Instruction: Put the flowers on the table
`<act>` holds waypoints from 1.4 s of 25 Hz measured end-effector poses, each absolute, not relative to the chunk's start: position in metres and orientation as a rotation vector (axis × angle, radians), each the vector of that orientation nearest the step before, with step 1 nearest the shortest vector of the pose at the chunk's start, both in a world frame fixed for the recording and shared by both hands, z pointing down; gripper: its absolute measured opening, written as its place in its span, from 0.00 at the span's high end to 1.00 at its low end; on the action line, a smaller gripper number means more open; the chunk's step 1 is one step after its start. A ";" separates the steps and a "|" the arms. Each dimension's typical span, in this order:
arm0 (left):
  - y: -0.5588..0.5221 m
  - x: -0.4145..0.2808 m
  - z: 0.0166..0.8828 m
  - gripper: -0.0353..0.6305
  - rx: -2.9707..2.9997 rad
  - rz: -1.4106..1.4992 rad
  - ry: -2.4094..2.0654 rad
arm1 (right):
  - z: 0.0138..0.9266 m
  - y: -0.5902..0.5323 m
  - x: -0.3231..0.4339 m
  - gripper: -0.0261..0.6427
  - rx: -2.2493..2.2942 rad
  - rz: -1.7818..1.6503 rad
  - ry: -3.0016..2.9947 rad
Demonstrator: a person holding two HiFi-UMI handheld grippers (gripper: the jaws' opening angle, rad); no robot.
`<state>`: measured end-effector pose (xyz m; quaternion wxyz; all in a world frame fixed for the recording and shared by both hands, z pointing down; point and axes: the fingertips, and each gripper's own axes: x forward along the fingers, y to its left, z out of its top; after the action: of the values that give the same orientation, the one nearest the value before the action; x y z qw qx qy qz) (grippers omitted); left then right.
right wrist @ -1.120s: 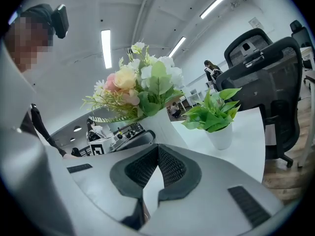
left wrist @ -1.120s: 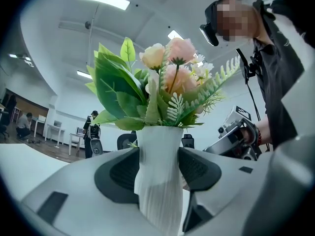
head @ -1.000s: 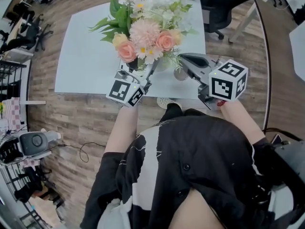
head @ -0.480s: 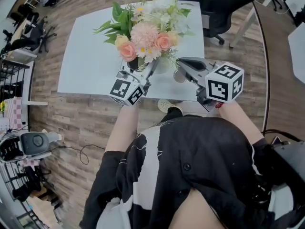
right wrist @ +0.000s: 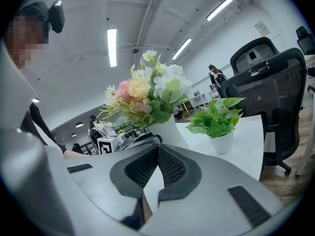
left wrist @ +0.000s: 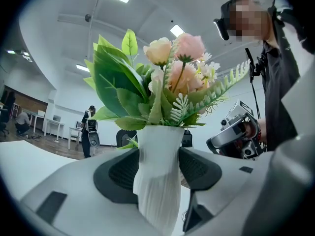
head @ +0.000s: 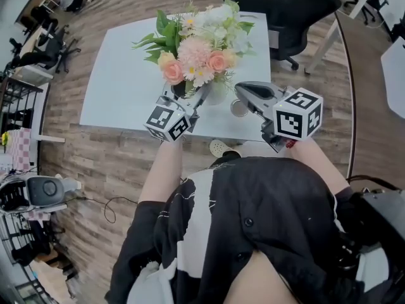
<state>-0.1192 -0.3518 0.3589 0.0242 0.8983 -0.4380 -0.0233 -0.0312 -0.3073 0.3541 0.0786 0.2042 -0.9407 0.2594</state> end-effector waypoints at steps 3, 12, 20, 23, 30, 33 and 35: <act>-0.352 -0.119 0.362 0.56 2.777 -0.064 -1.348 | 0.353 -0.307 -0.032 0.94 0.605 0.762 -2.824; -0.346 -0.131 0.365 0.56 2.742 -0.086 -1.373 | 0.351 -0.299 -0.033 0.94 0.616 0.744 -2.818; -0.340 -0.137 0.366 0.56 2.712 -0.088 -1.423 | 0.356 -0.289 -0.028 0.94 0.615 0.739 -2.811; -0.337 -0.143 0.365 0.56 2.689 -0.104 -1.446 | 0.357 -0.284 -0.027 0.94 0.617 0.735 -2.810; -0.322 -0.151 0.361 0.56 2.660 -0.102 -1.480 | 0.347 -0.276 -0.026 0.94 0.601 0.724 -2.828; -0.310 -0.155 0.358 0.56 2.644 -0.106 -1.501 | 0.344 -0.270 -0.025 0.94 0.594 0.725 -2.836; -0.303 -0.158 0.355 0.56 2.626 -0.127 -1.515 | 0.343 -0.268 -0.025 0.94 0.590 0.730 -2.842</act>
<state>-0.1580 -0.3030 0.3554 0.0535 0.8642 -0.4985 -0.0419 -0.0254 -0.2682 0.3427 0.0741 0.1965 -0.9470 0.2432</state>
